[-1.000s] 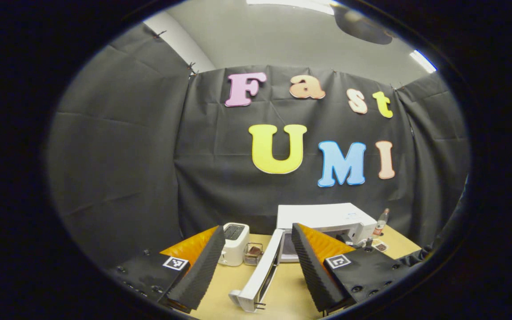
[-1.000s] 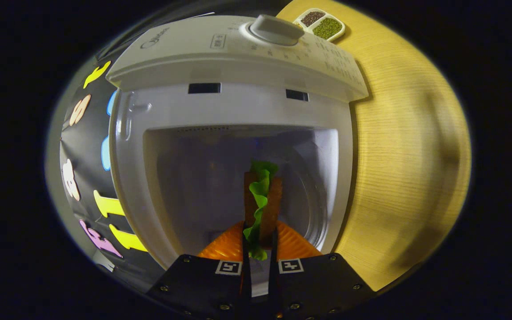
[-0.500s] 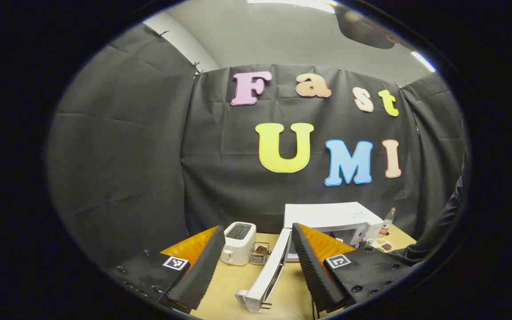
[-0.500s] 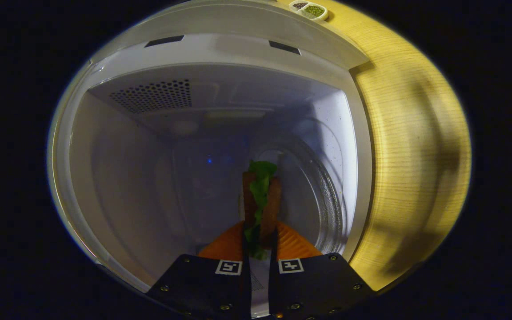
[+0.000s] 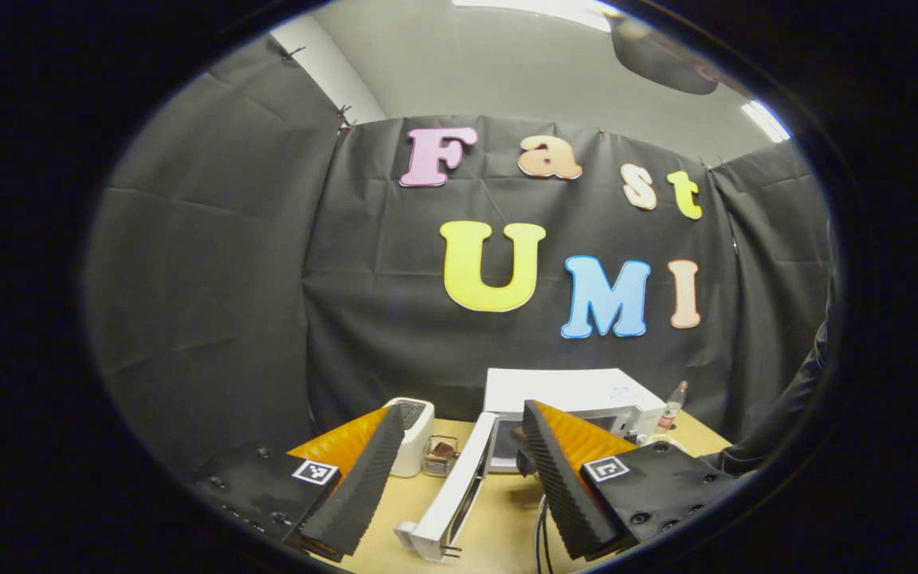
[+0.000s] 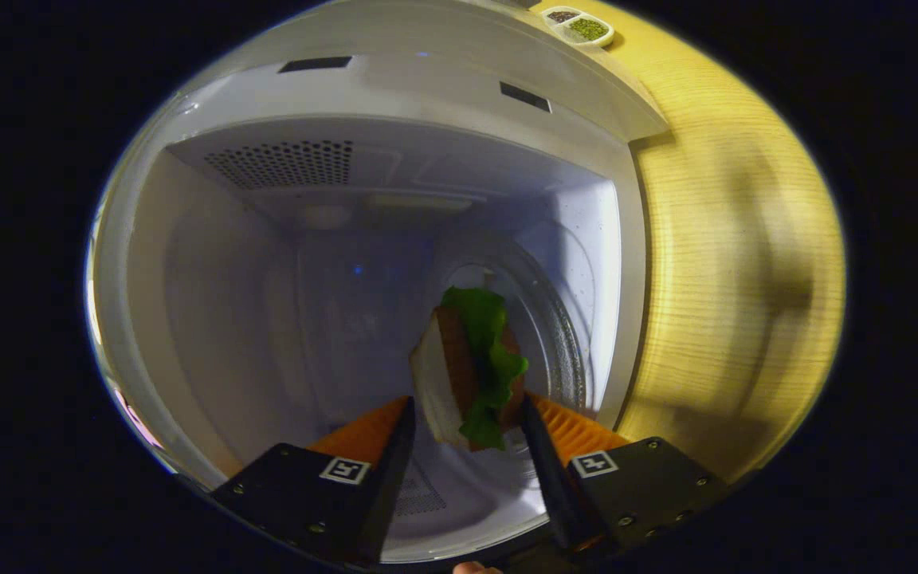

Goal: Open the microwave oven with the left hand, put the food in, and close the microwave oven.

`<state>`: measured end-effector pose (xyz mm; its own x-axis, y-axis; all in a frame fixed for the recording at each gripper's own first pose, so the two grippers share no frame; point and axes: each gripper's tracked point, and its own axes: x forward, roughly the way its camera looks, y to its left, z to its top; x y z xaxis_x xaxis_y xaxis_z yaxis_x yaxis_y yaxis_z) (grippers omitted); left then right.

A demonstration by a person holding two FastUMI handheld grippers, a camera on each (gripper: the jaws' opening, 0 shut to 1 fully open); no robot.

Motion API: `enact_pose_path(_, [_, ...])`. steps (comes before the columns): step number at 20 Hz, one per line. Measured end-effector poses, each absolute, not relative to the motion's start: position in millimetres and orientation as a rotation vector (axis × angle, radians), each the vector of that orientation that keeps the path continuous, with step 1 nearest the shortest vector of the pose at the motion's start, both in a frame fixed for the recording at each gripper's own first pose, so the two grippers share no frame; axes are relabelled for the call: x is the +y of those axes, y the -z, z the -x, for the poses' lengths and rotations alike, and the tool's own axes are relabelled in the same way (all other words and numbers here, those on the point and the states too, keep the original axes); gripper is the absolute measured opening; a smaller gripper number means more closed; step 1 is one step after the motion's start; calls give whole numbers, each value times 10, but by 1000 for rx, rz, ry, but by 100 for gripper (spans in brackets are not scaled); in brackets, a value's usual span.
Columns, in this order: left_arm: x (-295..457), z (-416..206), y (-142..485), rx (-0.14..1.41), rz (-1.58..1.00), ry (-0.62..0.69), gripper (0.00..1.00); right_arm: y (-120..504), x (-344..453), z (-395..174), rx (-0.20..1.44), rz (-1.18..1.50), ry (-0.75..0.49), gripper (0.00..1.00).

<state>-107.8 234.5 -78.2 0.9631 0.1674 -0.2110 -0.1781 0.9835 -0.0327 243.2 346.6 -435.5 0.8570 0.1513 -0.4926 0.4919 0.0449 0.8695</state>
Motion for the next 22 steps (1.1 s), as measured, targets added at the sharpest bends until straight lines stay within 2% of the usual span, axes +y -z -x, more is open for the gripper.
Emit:
enact_pose_path(1, [2307, 1042, 777, 203, 54, -165, 96, 4325, 3443, -2367, 541, -1498, 272, 86])
enact_pose_path(2, [2261, 1033, 774, 198, 55, -154, 96, 4283, 3430, -2327, 545, -1480, 259, 97])
enact_pose_path(8, [1923, 916, 730, 172, 65, -66, 96, 3963, 3170, -1812, 569, -1335, 135, 97])
enact_pose_path(15, [1622, 821, 800, 168, 89, 14, 95, 3332, 2452, -1209, 512, -1095, -2, 97])
enact_pose_path(22, [1236, 662, 864, 162, 62, 97, 97, 2363, 1745, -677, 383, -713, -125, 96])
